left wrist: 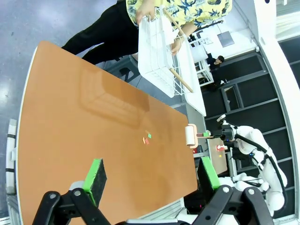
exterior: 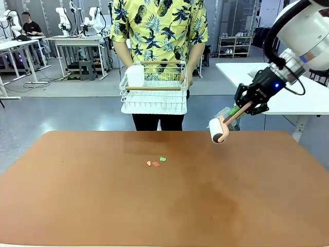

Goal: Clean the table.
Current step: Clean the table with the Lint Roller when the human lifts the Dish drying rack.

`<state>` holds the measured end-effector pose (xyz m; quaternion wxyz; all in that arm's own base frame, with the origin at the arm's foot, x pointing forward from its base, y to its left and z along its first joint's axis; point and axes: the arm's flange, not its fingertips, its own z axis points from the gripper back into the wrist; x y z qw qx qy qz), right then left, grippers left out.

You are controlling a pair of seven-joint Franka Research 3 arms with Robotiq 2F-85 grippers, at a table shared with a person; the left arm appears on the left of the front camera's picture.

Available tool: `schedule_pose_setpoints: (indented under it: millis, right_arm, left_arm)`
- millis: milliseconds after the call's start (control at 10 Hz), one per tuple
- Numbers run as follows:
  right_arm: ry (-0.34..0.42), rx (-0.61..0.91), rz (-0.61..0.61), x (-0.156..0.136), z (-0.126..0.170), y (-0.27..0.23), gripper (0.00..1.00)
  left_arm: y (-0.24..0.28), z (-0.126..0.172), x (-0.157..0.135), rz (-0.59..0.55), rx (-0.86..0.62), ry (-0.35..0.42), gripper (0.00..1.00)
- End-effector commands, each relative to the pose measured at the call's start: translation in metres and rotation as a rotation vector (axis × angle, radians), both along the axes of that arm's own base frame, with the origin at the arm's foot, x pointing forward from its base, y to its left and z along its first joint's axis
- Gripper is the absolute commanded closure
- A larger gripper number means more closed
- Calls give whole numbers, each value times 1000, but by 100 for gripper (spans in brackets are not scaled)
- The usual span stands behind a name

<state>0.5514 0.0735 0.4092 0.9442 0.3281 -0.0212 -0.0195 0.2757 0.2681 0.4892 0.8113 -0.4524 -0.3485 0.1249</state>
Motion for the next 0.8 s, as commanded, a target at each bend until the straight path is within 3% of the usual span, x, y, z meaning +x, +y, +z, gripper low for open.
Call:
schedule_pose_setpoints:
  millis: [0,400,700]
  right_arm:
    - [2,58,25,17,-26,10,79]
    - [32,162,39,40,-82,40,79]
    - [-3,209,28,37,-106,47,79]
  left_arm:
    - [2,1,-2,-4,1,-16,0]
    - [2,1,-2,-4,1,-16,0]
    - [2,1,-2,-4,1,-16,0]
